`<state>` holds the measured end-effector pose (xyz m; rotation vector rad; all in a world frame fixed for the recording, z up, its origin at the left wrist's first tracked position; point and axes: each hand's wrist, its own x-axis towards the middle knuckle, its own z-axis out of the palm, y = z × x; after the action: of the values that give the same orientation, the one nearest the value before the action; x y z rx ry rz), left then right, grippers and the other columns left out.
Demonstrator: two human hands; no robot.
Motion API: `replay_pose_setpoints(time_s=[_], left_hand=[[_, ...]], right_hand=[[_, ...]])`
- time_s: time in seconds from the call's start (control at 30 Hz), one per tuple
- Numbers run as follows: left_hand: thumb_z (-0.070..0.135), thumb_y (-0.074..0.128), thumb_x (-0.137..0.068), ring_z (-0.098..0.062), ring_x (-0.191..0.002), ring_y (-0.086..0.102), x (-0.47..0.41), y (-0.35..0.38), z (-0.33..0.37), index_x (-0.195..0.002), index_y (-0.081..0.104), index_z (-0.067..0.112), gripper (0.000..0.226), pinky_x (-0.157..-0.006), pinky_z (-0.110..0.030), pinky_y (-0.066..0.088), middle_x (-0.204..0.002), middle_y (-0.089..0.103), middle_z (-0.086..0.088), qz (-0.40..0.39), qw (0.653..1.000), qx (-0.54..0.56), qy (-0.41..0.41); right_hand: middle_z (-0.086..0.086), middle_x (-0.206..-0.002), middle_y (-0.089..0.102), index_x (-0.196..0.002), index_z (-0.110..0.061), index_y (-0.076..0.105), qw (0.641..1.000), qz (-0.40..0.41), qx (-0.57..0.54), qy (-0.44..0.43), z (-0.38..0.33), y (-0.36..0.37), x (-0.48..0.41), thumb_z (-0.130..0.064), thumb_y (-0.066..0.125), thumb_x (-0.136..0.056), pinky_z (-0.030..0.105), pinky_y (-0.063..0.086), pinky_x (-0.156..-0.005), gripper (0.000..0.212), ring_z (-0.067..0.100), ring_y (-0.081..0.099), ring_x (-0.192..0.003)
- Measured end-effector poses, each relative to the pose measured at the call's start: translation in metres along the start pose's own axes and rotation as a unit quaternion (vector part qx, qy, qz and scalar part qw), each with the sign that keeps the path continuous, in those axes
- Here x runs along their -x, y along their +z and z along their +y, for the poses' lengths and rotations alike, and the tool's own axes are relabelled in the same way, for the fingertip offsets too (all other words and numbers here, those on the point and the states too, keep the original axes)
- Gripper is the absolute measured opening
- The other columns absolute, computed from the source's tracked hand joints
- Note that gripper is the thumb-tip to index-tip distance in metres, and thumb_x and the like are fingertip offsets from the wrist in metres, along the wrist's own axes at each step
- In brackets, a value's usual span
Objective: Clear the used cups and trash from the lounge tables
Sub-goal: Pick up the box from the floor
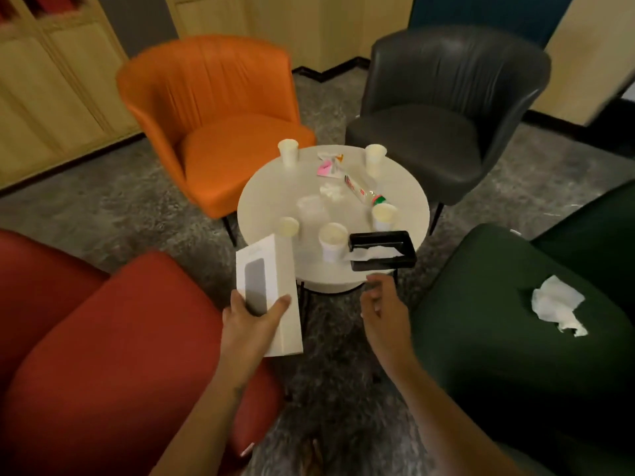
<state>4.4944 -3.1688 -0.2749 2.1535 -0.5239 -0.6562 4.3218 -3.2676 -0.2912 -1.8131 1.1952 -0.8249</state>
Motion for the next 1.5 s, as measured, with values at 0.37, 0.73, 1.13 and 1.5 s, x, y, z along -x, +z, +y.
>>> replay_pose_setpoints(time_s=[0.37, 0.73, 1.13, 1.5], left_hand=[[0.054, 0.068, -0.070, -0.033, -0.115, 0.049, -0.174, -0.012, 0.102, -0.132, 0.038, 0.012, 0.081, -0.094, -0.044, 0.042, -0.131, 0.047, -0.012, 0.015, 0.999, -0.028, 0.020], [0.059, 0.070, -0.067, -0.040, -0.126, 0.035, -0.340, 0.049, 0.131, -0.142, 0.015, 0.012, 0.105, -0.101, -0.054, 0.035, -0.139, 0.031, -0.017, -0.007, 0.982, -0.187, -0.001], [0.055, 0.080, -0.056, -0.042, -0.123, 0.036, -0.414, 0.115, 0.078, -0.135, 0.020, 0.008, 0.109, -0.094, -0.058, 0.037, -0.131, 0.037, -0.021, -0.019, 0.940, -0.327, -0.091], [0.064, 0.074, -0.056, -0.039, -0.140, 0.010, -0.422, 0.124, 0.064, -0.146, -0.005, 0.017, 0.129, -0.108, -0.063, 0.009, -0.152, 0.011, -0.018, -0.048, 0.935, -0.343, -0.077]], right_hand=[[-0.007, -0.077, 0.054, -0.115, -0.018, 0.045, 0.999, 0.029, -0.008, 0.037, -0.048, 0.035, -0.167, -0.015, 0.046, -0.093, 0.013, 0.038, -0.052, 0.023, 0.001, 0.052, -0.064], [-0.010, -0.084, 0.053, -0.116, -0.019, 0.043, 0.997, 0.037, 0.027, 0.058, -0.001, 0.042, -0.327, -0.015, 0.046, -0.093, 0.007, 0.037, -0.052, 0.023, -0.002, 0.052, -0.063], [-0.001, -0.082, 0.055, -0.117, -0.007, 0.046, 0.994, 0.014, 0.071, 0.085, 0.060, 0.073, -0.382, -0.010, 0.048, -0.091, 0.004, 0.037, -0.052, 0.026, -0.003, 0.049, -0.056], [-0.002, -0.083, 0.055, -0.116, -0.010, 0.045, 0.989, 0.029, 0.053, 0.137, 0.067, 0.093, -0.382, -0.009, 0.047, -0.091, 0.011, 0.037, -0.053, 0.025, 0.004, 0.053, -0.063]])
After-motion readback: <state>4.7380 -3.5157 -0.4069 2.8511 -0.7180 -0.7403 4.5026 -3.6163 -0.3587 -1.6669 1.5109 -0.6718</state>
